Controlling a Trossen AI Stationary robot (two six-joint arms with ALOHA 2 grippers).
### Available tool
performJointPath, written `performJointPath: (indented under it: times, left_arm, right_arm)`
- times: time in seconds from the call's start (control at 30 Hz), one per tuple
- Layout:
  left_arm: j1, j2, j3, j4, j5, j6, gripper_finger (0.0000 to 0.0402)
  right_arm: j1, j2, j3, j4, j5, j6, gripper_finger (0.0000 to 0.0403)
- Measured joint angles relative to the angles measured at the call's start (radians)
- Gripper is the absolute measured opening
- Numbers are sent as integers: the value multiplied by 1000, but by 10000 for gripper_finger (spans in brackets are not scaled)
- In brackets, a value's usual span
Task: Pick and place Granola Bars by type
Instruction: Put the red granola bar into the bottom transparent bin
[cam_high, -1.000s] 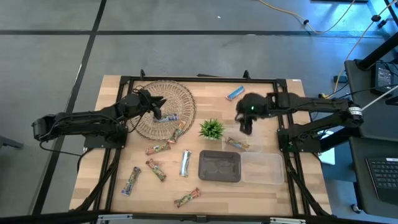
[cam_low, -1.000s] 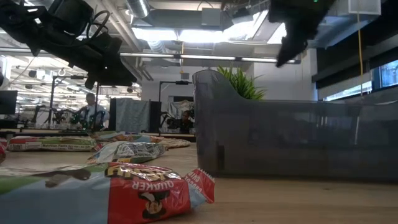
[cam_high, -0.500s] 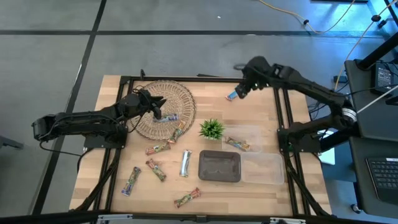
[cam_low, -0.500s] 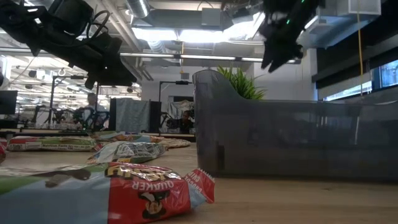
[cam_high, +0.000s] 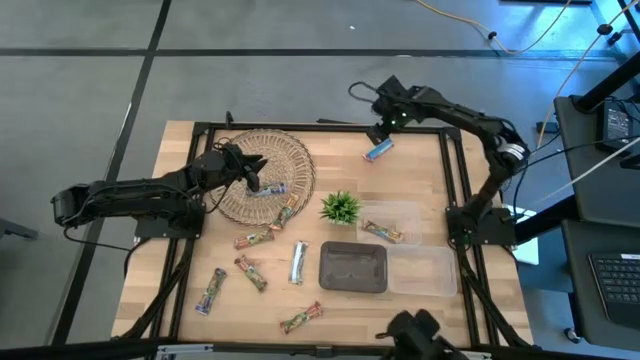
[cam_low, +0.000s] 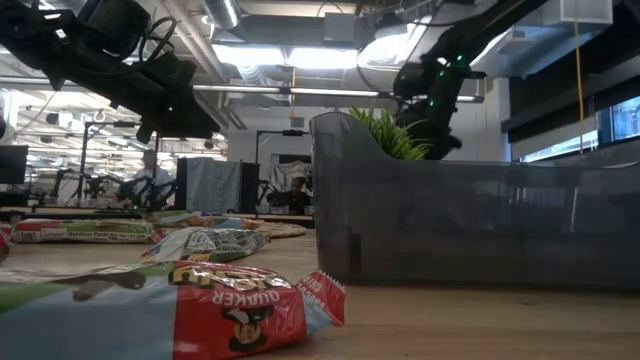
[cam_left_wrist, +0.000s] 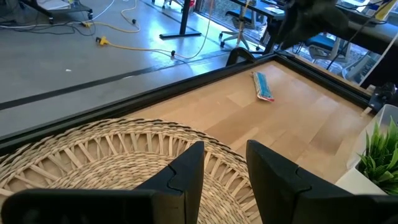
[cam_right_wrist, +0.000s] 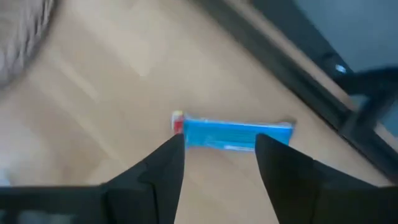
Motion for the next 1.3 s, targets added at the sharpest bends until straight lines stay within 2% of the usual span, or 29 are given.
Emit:
performJointPath:
  times: [0.2, 0.27, 0.5, 0.63, 0.87, 0.93, 1.07, 1.3]
  left_arm:
    - [0, 0, 0, 0, 0, -1, 114]
    - [0, 0, 0, 0, 0, -1, 114]
    - [0, 0, 0, 0, 0, -1, 114]
    - [0, 0, 0, 0, 0, -1, 114]
    - [0, 0, 0, 0, 0, 0, 114]
    - [0, 0, 0, 0, 0, 0, 114]
    - [0, 0, 0, 0, 0, 0, 114]
    - [0, 0, 0, 0, 0, 1, 114]
  right_arm:
    - [18, 46, 34, -22, -40, -322, 203]
    - [27, 46, 36, -15, -41, -382, 203]
    - [38, 45, 36, -22, -41, -406, 211]
    - [38, 45, 36, -13, -40, -423, 246]
    - [46, 45, 36, -25, -40, -622, 306]
    - [53, 45, 36, -30, -36, -643, 312]
    - [68, 48, 36, -29, 41, -650, 314]
    - [81, 104, 36, -59, 51, -696, 314]
